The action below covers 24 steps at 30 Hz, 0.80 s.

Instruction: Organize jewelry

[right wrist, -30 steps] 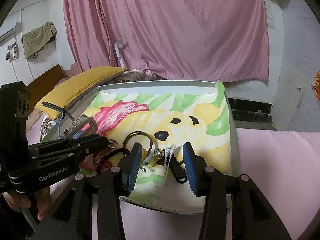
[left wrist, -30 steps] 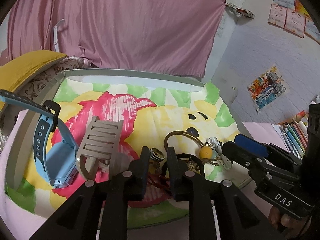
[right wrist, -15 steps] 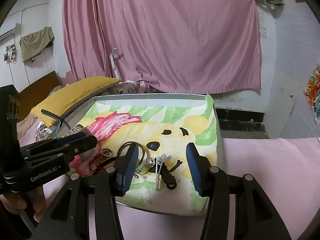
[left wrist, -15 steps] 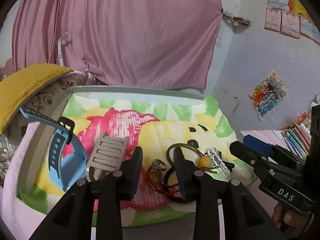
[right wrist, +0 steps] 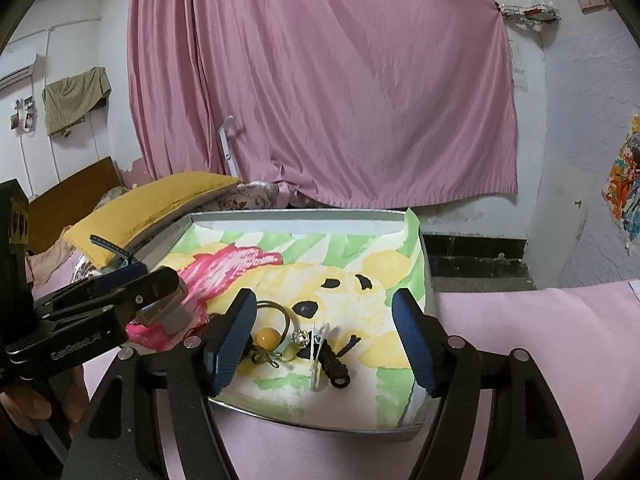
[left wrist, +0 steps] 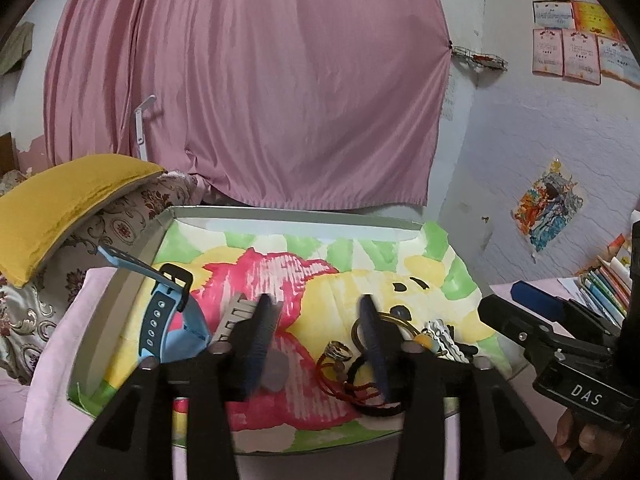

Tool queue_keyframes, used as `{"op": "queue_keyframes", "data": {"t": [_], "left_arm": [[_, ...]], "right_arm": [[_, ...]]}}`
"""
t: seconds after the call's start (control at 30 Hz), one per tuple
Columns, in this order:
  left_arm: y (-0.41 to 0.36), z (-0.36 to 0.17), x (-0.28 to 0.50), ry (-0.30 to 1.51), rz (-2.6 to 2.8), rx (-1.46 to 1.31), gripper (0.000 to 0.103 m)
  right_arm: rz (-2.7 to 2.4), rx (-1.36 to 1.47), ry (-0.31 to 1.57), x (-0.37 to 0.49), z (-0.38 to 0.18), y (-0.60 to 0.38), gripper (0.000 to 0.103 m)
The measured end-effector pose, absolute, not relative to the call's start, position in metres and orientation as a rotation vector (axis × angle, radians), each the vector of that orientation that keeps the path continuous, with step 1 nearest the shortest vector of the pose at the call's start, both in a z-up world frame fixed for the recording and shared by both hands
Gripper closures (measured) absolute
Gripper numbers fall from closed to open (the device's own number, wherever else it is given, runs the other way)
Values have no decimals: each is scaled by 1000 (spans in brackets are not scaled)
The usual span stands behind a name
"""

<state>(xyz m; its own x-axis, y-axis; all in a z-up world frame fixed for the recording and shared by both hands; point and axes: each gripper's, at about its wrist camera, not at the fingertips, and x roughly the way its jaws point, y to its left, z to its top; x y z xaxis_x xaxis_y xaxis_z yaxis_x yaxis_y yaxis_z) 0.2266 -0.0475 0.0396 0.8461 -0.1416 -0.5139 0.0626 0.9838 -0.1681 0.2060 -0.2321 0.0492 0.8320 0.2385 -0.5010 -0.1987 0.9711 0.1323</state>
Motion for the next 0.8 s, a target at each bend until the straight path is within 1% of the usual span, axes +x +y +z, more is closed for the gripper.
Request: {"op": "queue_keyframes", "data": {"t": [0.03,0.17,0.27,0.33,0.4,0.47,0.53,0.63,0.8], "left_arm": [[-46,40,225,542,-107,-158,42],[-41,45,219,514,-99,-167,42],[-40,47,215,497,-87,-162,37],[-39,47,213,488,-82,-163,29],[-37,48,210,479,-74,-168,25],[-35,50,207,465,-63,-168,18],[-33,51,204,449,-42,-169,7],[-28,52,199,427,-13,-176,3],[-23,53,194,420,12,-177,1]], "right_arm": [[232,77,537,205,50,-232,37],[230,77,510,201,54,-233,32],[229,75,490,197,57,-234,28],[227,76,477,196,58,-234,20],[219,75,462,193,60,-235,16],[211,73,456,191,61,-235,12],[199,75,451,191,61,-237,6],[195,82,446,190,61,-239,6],[189,76,430,187,63,-238,4]]}}
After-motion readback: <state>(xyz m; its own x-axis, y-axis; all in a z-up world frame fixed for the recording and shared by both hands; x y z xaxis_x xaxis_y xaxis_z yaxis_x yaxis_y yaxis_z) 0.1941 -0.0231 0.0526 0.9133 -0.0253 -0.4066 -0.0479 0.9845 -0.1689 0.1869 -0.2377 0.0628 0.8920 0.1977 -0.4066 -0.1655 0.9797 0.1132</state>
